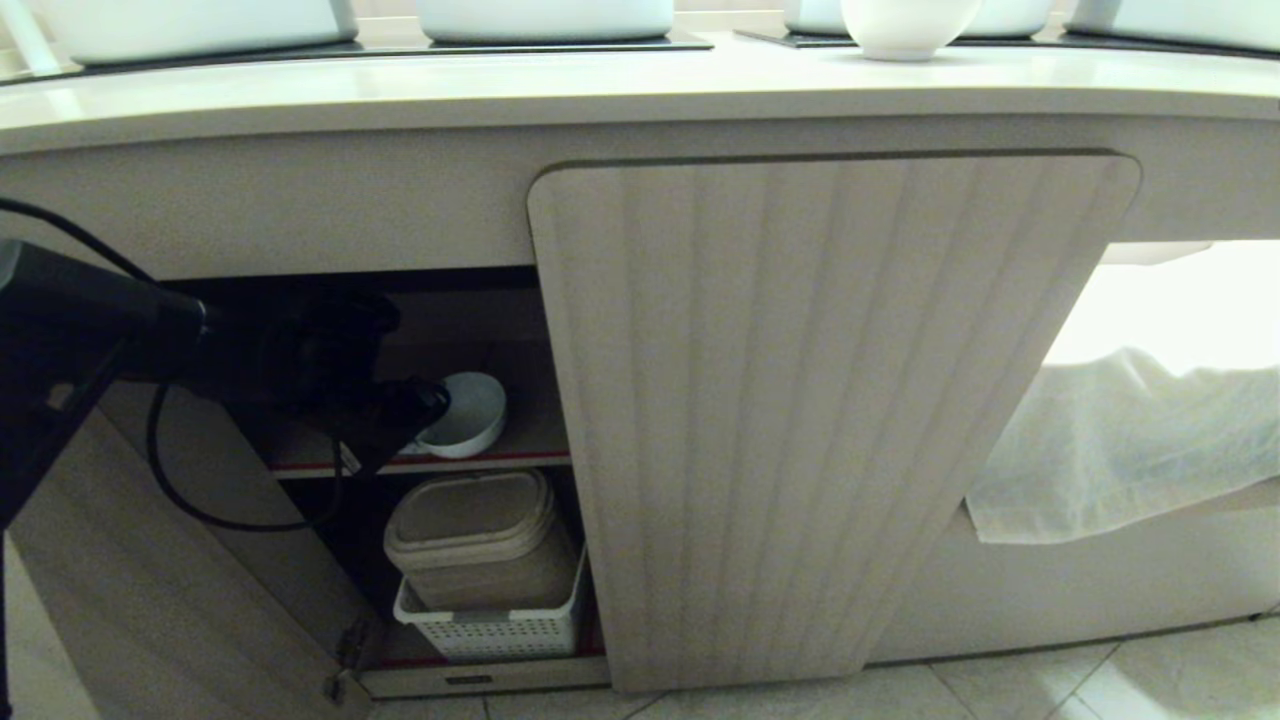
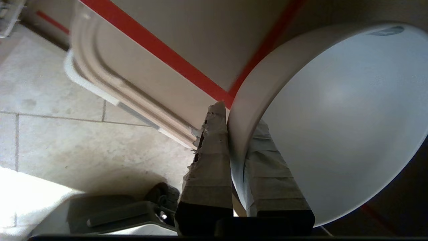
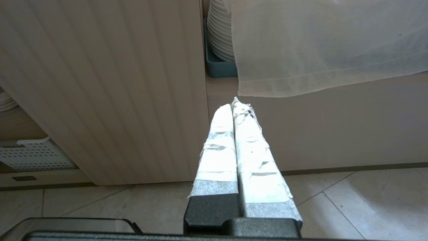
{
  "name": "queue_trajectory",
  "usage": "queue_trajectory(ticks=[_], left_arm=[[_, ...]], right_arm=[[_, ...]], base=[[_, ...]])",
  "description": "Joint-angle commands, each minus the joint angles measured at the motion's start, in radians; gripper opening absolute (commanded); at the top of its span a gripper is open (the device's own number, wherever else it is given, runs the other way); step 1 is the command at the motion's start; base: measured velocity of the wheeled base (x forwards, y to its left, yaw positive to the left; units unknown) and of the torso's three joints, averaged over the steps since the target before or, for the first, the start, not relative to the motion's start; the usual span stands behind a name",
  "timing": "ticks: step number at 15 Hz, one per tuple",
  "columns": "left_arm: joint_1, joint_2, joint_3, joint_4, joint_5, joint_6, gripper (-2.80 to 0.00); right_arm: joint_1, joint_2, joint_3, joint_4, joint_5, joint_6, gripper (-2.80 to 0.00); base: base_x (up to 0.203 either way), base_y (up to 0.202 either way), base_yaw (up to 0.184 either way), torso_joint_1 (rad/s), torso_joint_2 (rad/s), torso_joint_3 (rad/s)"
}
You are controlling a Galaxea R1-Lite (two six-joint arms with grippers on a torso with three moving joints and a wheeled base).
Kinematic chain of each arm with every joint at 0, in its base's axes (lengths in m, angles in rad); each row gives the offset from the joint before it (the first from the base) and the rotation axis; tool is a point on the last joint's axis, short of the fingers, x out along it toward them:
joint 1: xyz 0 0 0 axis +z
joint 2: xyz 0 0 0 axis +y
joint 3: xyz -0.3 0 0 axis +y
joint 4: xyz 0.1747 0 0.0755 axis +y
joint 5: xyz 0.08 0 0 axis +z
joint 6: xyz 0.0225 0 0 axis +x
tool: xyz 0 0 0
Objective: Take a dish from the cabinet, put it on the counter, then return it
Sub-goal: Put it back into the cabinet
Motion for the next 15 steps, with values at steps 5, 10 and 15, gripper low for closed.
queue_trajectory(ticks=[5, 10, 15], left_arm=[[0.023, 0.039, -0.038, 0.024, 0.001, -0.006, -2.80], [0.043, 0.058, -0.075, 0.026, 0.001, -0.006, -2.80], [0.043, 0.061, -0.079, 0.024, 0.001, -0.031, -2.80]], right_arm=[[0.000, 0.000, 0.000, -0.001, 0.000, 0.001, -2.80], [0.000, 0.000, 0.000, -0.001, 0.000, -0.001, -2.80], [0.000, 0.000, 0.000, -0.001, 0.000, 0.000, -2.80]], base=[[0.000, 0.000, 0.000, 0.000, 0.00, 0.000], [0.000, 0.000, 0.000, 0.000, 0.00, 0.000], [0.000, 0.000, 0.000, 0.000, 0.00, 0.000]])
